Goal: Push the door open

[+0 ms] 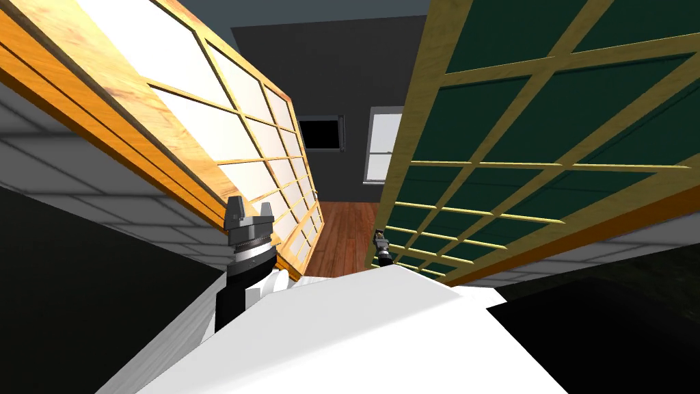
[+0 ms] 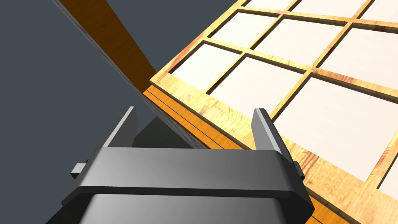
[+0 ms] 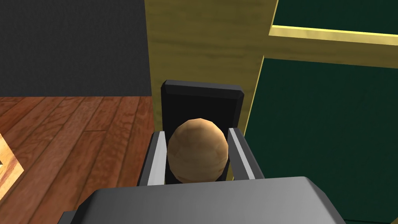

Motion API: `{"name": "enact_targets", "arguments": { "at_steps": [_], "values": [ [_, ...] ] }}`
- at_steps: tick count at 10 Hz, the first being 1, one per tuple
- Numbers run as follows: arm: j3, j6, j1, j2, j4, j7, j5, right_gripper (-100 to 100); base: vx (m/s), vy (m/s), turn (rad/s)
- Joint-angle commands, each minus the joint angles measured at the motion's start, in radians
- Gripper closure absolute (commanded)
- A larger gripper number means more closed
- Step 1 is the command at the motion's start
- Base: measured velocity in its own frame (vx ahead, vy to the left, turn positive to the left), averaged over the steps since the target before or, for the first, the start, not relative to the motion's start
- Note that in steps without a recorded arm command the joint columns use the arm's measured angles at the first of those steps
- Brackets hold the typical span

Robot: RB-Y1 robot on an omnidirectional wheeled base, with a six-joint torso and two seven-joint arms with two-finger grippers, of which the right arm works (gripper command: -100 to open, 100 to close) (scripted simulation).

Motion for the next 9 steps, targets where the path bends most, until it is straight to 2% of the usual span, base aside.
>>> {"name": "enact_targets", "arguments": {
  "at_steps": [1,3,6,7,9],
  "values": [
    [-0.031,-0.008,0.002,-0.023,-0.004,0.004,-0.014,100,0.17,0.002,-0.009],
    [-0.042,-0.009,0.0,-0.028,-0.002,0.008,-0.021,100,0.136,0.011,-0.057],
    [-0.042,-0.009,0.0,-0.028,-0.002,0.008,-0.021,100,0.024,0.003,0.007],
    [-0.061,-0.011,-0.003,-0.032,0.0,0.014,-0.032,100,0.097,0.011,-0.059],
    [-0.074,-0.012,-0.005,-0.033,0.002,0.018,-0.039,100,0.126,0.001,-0.086]
  ]
}}
